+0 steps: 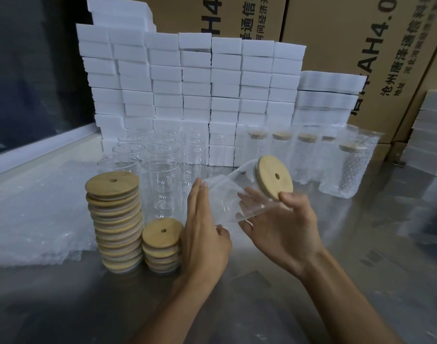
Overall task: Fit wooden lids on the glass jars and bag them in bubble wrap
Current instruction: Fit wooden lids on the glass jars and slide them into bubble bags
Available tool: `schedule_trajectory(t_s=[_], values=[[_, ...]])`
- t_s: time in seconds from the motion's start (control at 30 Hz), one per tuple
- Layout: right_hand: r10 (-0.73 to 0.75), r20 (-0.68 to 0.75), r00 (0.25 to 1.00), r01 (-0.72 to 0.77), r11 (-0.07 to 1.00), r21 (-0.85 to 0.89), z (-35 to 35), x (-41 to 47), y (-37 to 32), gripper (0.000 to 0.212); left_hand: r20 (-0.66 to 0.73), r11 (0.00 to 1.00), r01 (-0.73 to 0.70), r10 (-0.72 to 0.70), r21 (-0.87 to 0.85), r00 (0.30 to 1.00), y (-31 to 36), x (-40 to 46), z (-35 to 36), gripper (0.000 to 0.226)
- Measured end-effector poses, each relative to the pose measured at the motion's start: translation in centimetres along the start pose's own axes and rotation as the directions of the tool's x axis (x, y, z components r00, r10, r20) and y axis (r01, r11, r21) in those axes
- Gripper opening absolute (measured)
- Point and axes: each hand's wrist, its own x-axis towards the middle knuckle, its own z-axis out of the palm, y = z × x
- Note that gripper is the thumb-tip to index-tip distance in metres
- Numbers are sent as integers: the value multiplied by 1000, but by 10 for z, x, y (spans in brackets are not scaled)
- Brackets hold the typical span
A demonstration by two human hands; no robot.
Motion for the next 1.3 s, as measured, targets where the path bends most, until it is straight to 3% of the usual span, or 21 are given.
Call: schedule_trajectory(t_s=[0.07, 0.13, 0.23, 0.4, 0.63, 0.83, 0.93, 1.03, 1.1, 1.2, 1.3], values=[[12, 56, 998, -10, 999, -40, -1, 1, 0, 61, 1, 1000, 1, -1, -7, 1000, -1, 2, -1, 88], [36, 65, 997, -23, 982, -189, -3, 1, 2, 56, -6, 1000, -31, 31, -2, 999, -1, 3, -1, 90], [45, 46, 998, -26, 937, -349, -7, 2, 4, 60, -4, 997, -78, 79, 29, 997, 1, 2, 0, 96], [0, -71, 997, -26, 934, -355, -12, 2, 4, 59, 27, 995, -103, 103, 9, 994, 5, 0, -2, 97], [-98, -275, 956, -44, 882, -470, -13, 4, 11, 77, 100, 994, -105, 102, 25, 990, 10, -7, -6, 96], [-190, -350, 917, -47, 821, -569, -12, 6, 17, 73, 201, 989, -94, 69, 113, 977, 11, -8, -6, 95], [-225, -395, 891, -72, 789, -611, -14, 6, 20, 67, 230, 990, -118, 98, 73, 968, 14, -12, -4, 89], [-270, -416, 868, -119, 702, -702, -14, 7, 22, 65, 253, 991, -130, 115, 42, 960, 13, -12, -3, 92], [-331, -422, 844, -171, 579, -797, -16, 8, 24, 62, 263, 985, -167, 151, 40, 953, 13, -13, -2, 93], [-449, -415, 791, -290, 320, -902, -21, 7, 28, 57, 242, 941, -336, 315, 48, 918, 13, -14, 0, 93], [-508, -371, 778, -293, 230, -928, -26, 6, 31, 68, 253, 914, -403, 380, 43, 890, 10, -12, 0, 88]])
